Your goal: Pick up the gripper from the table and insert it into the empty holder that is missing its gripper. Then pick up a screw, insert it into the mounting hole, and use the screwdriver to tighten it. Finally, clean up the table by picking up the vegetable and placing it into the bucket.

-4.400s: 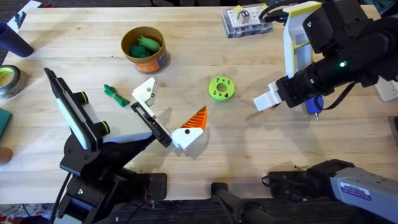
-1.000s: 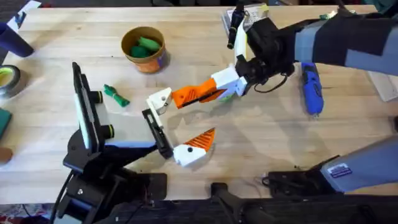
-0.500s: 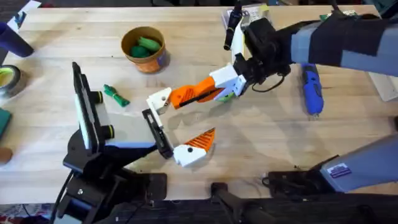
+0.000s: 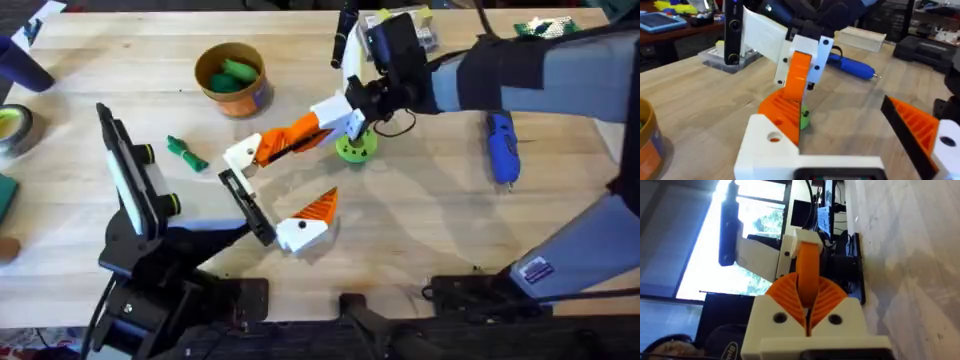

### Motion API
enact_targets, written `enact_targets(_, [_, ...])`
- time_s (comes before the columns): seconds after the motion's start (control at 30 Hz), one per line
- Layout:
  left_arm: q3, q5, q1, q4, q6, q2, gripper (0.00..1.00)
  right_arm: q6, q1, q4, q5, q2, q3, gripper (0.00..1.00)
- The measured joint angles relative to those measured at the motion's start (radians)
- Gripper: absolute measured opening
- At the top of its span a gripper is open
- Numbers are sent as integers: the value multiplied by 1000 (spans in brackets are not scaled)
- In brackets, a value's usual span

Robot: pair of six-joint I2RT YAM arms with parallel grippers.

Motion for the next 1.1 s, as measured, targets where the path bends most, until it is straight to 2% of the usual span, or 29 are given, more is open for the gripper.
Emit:
enact_targets(0.07, [0,-12,1,0,-2,0,994,76,4,68,0,10,1,9])
enact_targets(0.2, [0,-20,1,0,-11,0,994,174,8,105,0,19,1,9])
enact_targets(0.3, [0,-22,1,0,-16,0,994,205,14,109,0,19,1,9])
enact_targets(0.43, [1,1,-4,0,-16,0,994,229,73,130,1,19,1,8])
enact_targets(0.63, [1,-6,-1,0,-9,0,994,293,76,241,0,30,2,8])
enact_targets(0.83, [1,-10,-1,0,-5,0,994,323,77,252,0,32,2,13])
enact_targets(1.1, [1,18,-8,0,-5,0,994,338,106,277,0,32,2,271])
